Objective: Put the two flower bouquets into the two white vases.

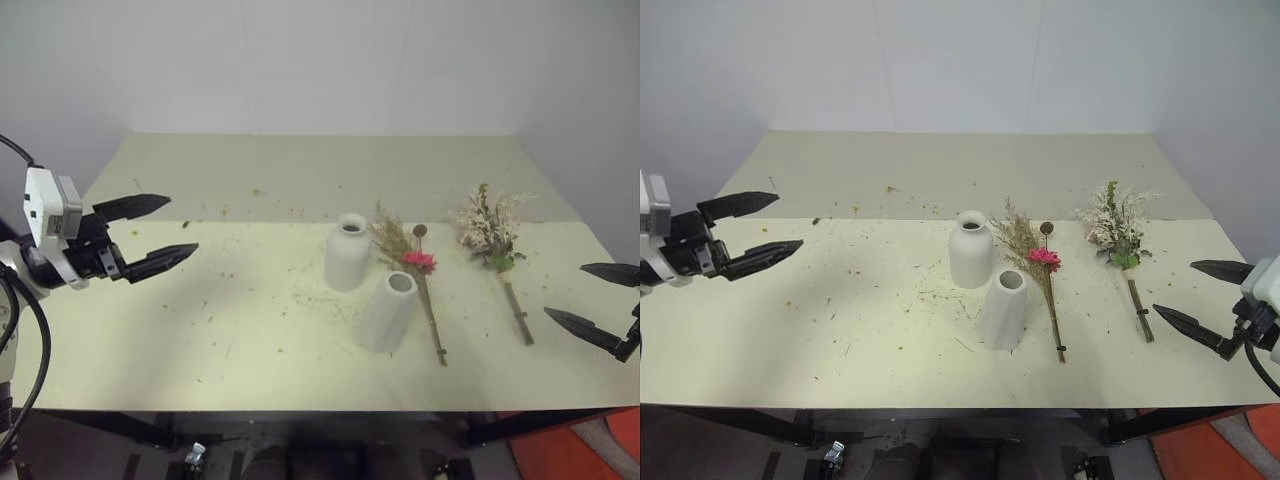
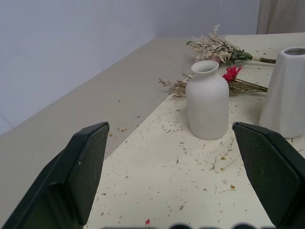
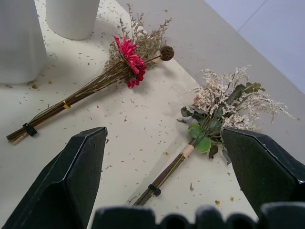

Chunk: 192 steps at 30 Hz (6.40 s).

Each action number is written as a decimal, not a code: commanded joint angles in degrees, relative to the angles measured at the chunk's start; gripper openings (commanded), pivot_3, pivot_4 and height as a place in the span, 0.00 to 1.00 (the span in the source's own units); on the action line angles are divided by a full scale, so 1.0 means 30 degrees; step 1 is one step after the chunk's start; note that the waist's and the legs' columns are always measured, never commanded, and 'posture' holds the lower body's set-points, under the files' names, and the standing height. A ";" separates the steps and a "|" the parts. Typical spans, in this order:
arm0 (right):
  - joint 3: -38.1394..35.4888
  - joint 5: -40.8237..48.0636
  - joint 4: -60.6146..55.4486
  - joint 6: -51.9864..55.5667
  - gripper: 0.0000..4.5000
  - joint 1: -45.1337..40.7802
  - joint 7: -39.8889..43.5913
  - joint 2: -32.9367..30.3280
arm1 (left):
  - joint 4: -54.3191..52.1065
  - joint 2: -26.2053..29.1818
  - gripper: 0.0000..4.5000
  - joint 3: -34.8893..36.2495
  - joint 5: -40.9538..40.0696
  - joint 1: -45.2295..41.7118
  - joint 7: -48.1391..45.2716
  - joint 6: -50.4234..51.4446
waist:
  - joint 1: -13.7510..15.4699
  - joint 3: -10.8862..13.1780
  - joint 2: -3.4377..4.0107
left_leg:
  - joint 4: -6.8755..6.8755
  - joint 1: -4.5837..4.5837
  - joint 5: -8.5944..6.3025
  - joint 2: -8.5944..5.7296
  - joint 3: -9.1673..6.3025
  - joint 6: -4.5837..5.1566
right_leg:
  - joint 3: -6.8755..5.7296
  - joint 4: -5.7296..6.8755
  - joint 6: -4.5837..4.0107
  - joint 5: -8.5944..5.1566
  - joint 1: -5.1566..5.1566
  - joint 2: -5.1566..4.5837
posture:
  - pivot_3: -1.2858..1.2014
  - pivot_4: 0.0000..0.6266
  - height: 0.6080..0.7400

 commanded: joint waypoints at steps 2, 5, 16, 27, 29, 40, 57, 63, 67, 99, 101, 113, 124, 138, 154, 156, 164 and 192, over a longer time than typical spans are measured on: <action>0.0117 -0.0304 -0.0046 0.0195 1.00 -0.0336 -0.0255 -0.0707 | -0.0557 0.0106 1.00 0.0889 -0.0186 0.0209 0.0124 -0.0194 | -0.0012 0.0000 0.0001 | 0.0000 0.0001 0.0000 0.0000 0.0001 0.0000 | 0.0001 0.0000 0.0000 -0.0001 -0.0001 0.0001 | 0.52 0.24 1.00; 0.0304 -0.0405 0.0092 0.0285 1.00 -0.0619 -0.0571 -0.0799 | -0.0598 0.0095 1.00 0.1019 -0.0191 0.0383 0.0137 -0.0209 | -0.0017 0.0000 0.0001 | 0.0000 0.0001 0.0000 0.0002 0.0003 0.0000 | 0.0000 0.0000 -0.0001 0.0000 -0.0003 0.0003 | 0.52 0.24 1.00; 0.3803 -0.2269 0.0193 0.4213 1.00 -0.2867 -0.2925 -0.2518 | -0.1924 0.0421 1.00 -0.1007 -0.0229 -0.0612 0.0371 0.0908 | -0.0039 0.0000 0.0000 | 0.0000 0.0009 0.0000 0.0000 0.0011 -0.0001 | 0.0006 0.0004 -0.0001 0.0001 0.0001 -0.0005 | 0.52 0.24 1.00; 1.2208 -0.5015 0.5625 1.2511 1.00 -1.3013 -0.6865 -0.1003 | -0.1244 -0.2545 1.00 -0.7458 0.1400 -0.6738 -0.0527 0.1034 | -0.0043 -0.0005 -0.0015 | 0.0002 -0.0080 0.0001 -0.0046 0.0030 0.0001 | 0.0026 -0.0021 -0.0142 0.0109 -0.0072 0.0029 | 0.52 0.24 1.00; 1.3206 -0.5430 0.7206 1.3834 1.00 -1.4801 -0.7396 -0.0262 | -0.0879 -0.2897 1.00 -0.7991 0.1751 -0.7020 -0.0757 0.0849 | -0.0120 -0.0004 -0.0014 | 0.0002 -0.0105 0.0000 -0.0046 0.0030 0.0002 | 0.0029 -0.0012 -0.0143 0.0110 -0.0112 0.0031 | 0.52 0.24 1.00; 1.6440 -0.8003 1.5632 1.2324 0.86 -1.9963 -0.8154 0.2565 | -0.1074 -0.3709 1.00 -0.7645 0.2102 -0.5974 -0.0800 0.0391 | -0.0212 -0.0004 -0.0011 | 0.0002 -0.0159 0.0001 -0.0037 0.0044 0.0003 | 0.0064 0.0011 -0.0145 0.0132 -0.0205 0.0053 | 0.52 0.24 1.00; 1.3750 -0.8584 1.8524 1.0070 0.05 -2.2265 -1.3013 0.3891 | -0.2616 -0.4338 1.00 -0.5825 0.0514 -0.5015 0.0376 0.1078 | -0.0237 -0.0004 -0.0009 | 0.0007 -0.0284 0.0009 -0.0028 0.0058 -0.0002 | 0.0097 0.0023 -0.0153 0.0208 -0.0362 0.0073 | 0.52 0.24 1.00; 0.8666 -0.5389 0.8780 0.5719 0.05 -1.9918 -1.4331 0.4983 | -0.2300 -0.3913 1.00 -0.3776 -0.0706 -0.4203 0.0388 0.1208 | -0.0366 0.0006 0.0013 | 0.0001 -0.0323 0.0010 -0.0010 0.0063 -0.0004 | 0.0135 0.0044 -0.0150 0.0214 -0.0425 0.0098 | 0.52 0.24 1.00; 0.6273 0.0338 0.3573 0.7611 0.05 -1.9834 -1.2984 0.7574 | -0.1639 -0.3122 1.00 -0.3450 -0.0163 -0.3278 -0.0149 0.1041 | -0.0524 0.0004 0.0010 | 0.0001 -0.0299 0.0009 0.0016 0.0053 -0.0003 | 0.0131 0.0031 -0.0155 0.0231 -0.0392 0.0122 | 0.52 0.24 1.00; 0.8094 0.5567 1.5227 0.0983 0.05 -2.6101 -0.1433 1.4431 | -0.3610 -0.2589 1.00 -0.1482 -0.1220 0.0086 0.2157 0.1969 | -0.0571 0.0011 0.0032 | -0.0033 -0.0235 0.0008 0.0130 0.0084 -0.0008 | 0.0181 0.0033 -0.0228 0.0300 -0.0404 0.0235 | 0.52 0.24 1.00; 0.8372 0.5234 1.5876 0.0645 0.05 -2.6155 -0.0760 1.4590 | -0.3763 -0.2527 1.00 -0.1261 -0.1287 0.0191 0.2255 0.2094 | -0.0589 0.0013 0.0034 | -0.0033 -0.0236 0.0008 0.0134 0.0085 -0.0008 | 0.0182 0.0033 -0.0228 0.0300 -0.0409 0.0241 | 0.52 0.24 1.00; 0.8742 0.3507 1.9248 -0.1513 0.05 -2.6258 0.0867 1.4912 | -0.4462 -0.2125 1.00 -0.0405 -0.1610 0.0956 0.2602 0.2421 | -0.0622 0.0019 0.0044 | -0.0038 -0.0243 0.0007 0.0141 0.0094 -0.0011 | 0.0186 0.0032 -0.0230 0.0301 -0.0423 0.0244 | 0.52 0.24 1.00; 0.8673 0.2884 2.0701 -0.3730 0.05 -2.5970 0.2245 1.5095 | -0.4547 -0.1991 1.00 -0.0248 -0.1666 0.1284 0.2668 0.2399 | -0.0639 0.0020 0.0045 | -0.0038 -0.0237 0.0005 0.0145 0.0094 -0.0017 | 0.0187 0.0034 -0.0231 0.0302 -0.0423 0.0247 | 0.52 0.24 1.00; 0.9209 0.1428 2.1941 -0.5702 0.05 -2.5178 0.3807 1.5227 | -0.4293 -0.1909 1.00 -0.0241 -0.1568 0.1245 0.2652 0.2293 | -0.0634 0.0021 0.0046 | -0.0038 -0.0236 0.0004 0.0147 0.0092 -0.0024 | 0.0187 0.0033 -0.0232 0.0302 -0.0421 0.0248 | 0.52 0.24 1.00; 0.9166 0.1437 2.1929 -0.5996 0.69 -2.4693 0.5361 1.4932 | -0.3999 -0.1980 1.00 -0.0335 -0.1323 0.1272 0.2639 0.1939 | -0.0633 0.0021 0.0047 | -0.0038 -0.0233 0.0004 0.0149 0.0092 -0.0028 | 0.0187 0.0033 -0.0232 0.0302 -0.0420 0.0248 | 0.52 0.24 1.00; 0.9334 0.1167 2.2123 -0.5917 0.84 -2.4656 0.5406 1.4732 | -0.3899 -0.2011 1.00 -0.0395 -0.1202 0.1262 0.2640 0.1861 | -0.0630 0.0021 0.0047 | -0.0038 -0.0234 0.0004 0.0148 0.0091 -0.0028 | 0.0187 0.0033 -0.0232 0.0302 -0.0420 0.0248 | 0.52 0.24 1.00; 0.9892 0.0428 2.1751 -0.5709 0.99 -2.3988 0.6988 1.3601 | -0.3544 -0.2168 1.00 -0.0668 -0.0944 0.0919 0.2533 0.1607 | -0.0624 0.0021 0.0047 | -0.0038 -0.0236 0.0004 0.0147 0.0096 -0.0030 | 0.0186 0.0029 -0.0232 0.0302 -0.0420 0.0248 | 0.52 0.24 1.00; 1.2283 -0.4160 2.3233 -1.0844 0.99 -2.5851 0.6439 0.9263 | -0.3013 -0.2463 1.00 -0.1057 -0.0380 0.0797 0.2523 0.1211 | -0.0580 0.0023 0.0042 | -0.0038 -0.0233 0.0006 0.0139 0.0103 -0.0036 | 0.0190 0.0016 -0.0233 0.0302 -0.0412 0.0238 | 0.52 0.24 1.00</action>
